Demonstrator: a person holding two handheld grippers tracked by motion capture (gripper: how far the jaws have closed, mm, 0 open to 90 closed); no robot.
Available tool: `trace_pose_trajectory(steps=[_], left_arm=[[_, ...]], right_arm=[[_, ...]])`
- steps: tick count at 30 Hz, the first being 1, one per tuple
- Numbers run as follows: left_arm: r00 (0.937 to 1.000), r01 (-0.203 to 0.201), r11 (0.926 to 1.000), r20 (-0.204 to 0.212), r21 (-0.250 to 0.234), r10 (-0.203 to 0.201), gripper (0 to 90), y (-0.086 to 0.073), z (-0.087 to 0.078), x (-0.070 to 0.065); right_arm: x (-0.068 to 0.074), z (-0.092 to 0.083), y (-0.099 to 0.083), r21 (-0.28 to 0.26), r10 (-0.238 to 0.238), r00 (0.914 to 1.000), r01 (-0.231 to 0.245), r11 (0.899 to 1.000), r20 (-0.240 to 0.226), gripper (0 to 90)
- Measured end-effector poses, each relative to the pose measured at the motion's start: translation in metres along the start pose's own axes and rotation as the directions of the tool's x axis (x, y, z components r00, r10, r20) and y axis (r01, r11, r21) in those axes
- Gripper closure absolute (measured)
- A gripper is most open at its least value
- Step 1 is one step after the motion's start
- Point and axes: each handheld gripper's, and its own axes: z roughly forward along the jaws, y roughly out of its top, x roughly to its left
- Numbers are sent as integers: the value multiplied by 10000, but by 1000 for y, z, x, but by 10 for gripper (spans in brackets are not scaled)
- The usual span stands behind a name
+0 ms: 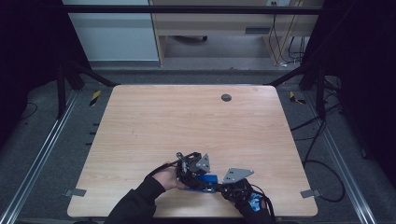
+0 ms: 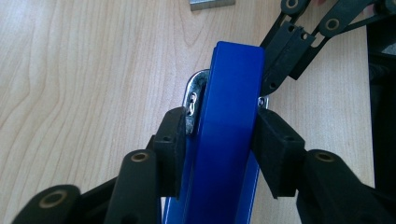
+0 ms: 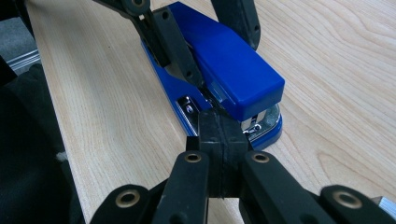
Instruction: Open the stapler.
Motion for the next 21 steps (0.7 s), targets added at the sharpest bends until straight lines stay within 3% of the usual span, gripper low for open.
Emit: trace_pose_trajectory(steps=[21], left_arm=[[9991, -330, 9993, 282, 185, 325, 623, 4, 4, 2]], right_arm=[[0, 0, -1, -67, 92, 10000, -92, 9999, 18, 900]])
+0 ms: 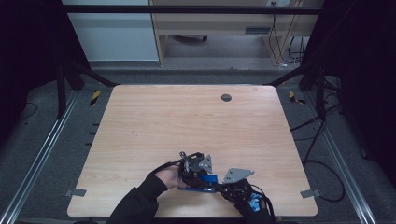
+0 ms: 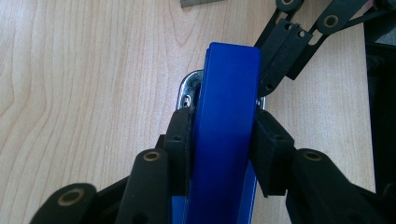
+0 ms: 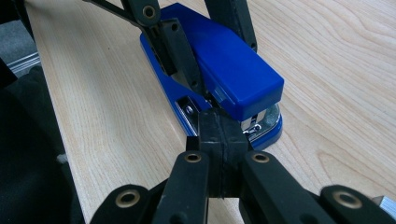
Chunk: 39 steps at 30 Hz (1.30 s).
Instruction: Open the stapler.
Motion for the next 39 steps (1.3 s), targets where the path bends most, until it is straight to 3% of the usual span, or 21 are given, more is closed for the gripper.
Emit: trace_pose_trajectory(steps=[11, 29, 39], left_arm=[[9997, -171, 9997, 171, -149, 174, 640, -2, -1, 2], [9993, -50, 9996, 371, -294, 61, 638, -3, 0, 3], [9975, -491, 9984, 512, 262, 478, 651, 3, 0, 6]], right_arm=[[1, 0, 0, -22, 46, 9999, -46, 10000, 93, 900], [1, 1, 0, -77, 131, 9999, -130, 9999, 75, 900], [1, 1, 0, -95, 120, 9999, -120, 9999, 60, 900]])
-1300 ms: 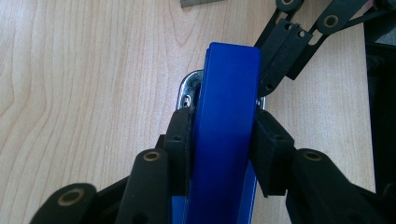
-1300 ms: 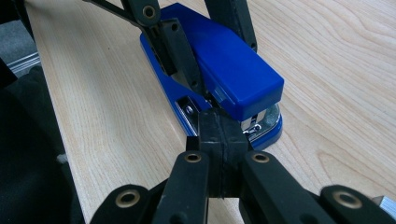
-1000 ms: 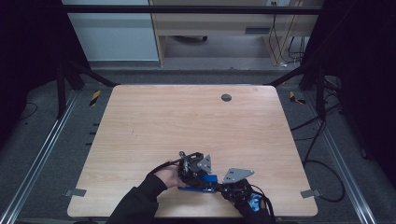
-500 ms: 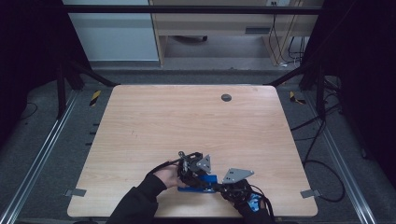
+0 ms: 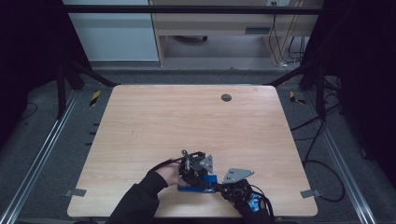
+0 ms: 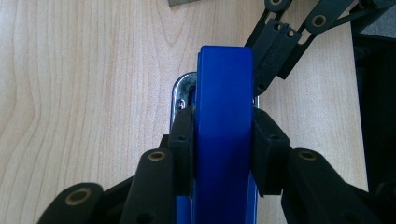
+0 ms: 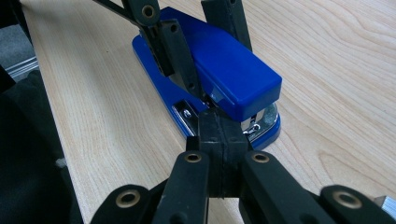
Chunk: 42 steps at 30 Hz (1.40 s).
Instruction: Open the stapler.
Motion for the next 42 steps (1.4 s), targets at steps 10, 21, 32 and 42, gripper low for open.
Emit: trace_pose_trajectory(steps=[10, 21, 32, 42], left_arm=[[9992, 356, 9980, 192, -528, -347, 658, -5, 0, 1], [9991, 386, 9947, 188, -950, -370, 660, -11, -1, 0], [9992, 370, 9929, 210, -1132, -349, 661, -14, -1, 0], [9990, 407, 9906, 262, -1303, -375, 661, -16, -1, 1]], right_arm=[[0, 0, 1, 36, 78, 10000, -78, 10000, 10, 900], [-1, 0, 1, 106, 259, 9996, -258, 9996, -73, 900], [-2, 0, 1, 65, 317, 9994, -316, 9995, -146, 900], [-2, 0, 1, 56, 421, 9989, -420, 9991, -193, 900]])
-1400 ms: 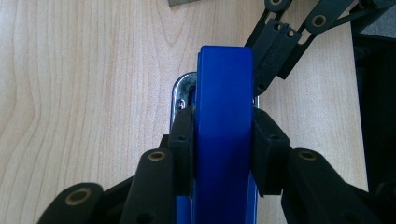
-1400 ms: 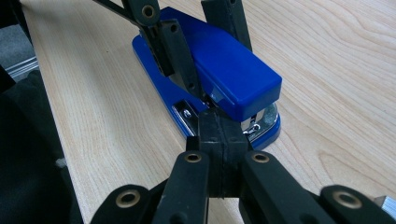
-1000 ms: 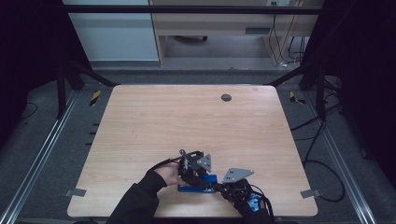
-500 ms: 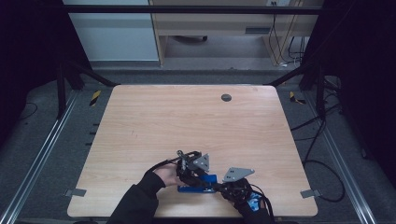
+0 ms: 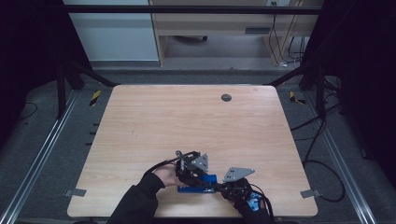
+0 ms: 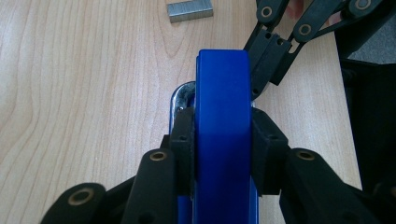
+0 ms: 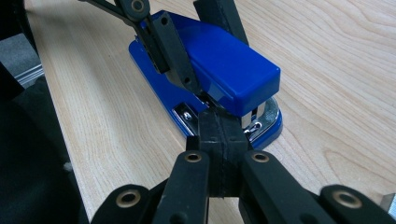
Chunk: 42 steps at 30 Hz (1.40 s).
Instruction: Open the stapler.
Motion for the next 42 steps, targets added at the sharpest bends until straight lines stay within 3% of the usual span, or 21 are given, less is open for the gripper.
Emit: trace_pose_trajectory(steps=[20, 32, 37, 42], left_arm=[[10000, 26, 9995, 21, -311, -25, 660, -4, 0, 0], [9997, -190, 9981, 161, 583, 180, 636, 8, 3, 2], [9986, -475, 9887, 279, 1422, 440, 615, 18, 4, 5], [9982, -498, 9836, 416, 1733, 433, 640, 22, 4, 6]], right_arm=[[0, 0, 0, 1, 23, 10000, -23, 10000, -51, 900], [-1, 0, 2, 152, 6, 9999, -4, 9999, -108, 900], [0, 0, 2, 159, -101, 9999, 102, 9998, -60, 900], [0, 0, 2, 149, -107, 9999, 108, 9998, -73, 900]])
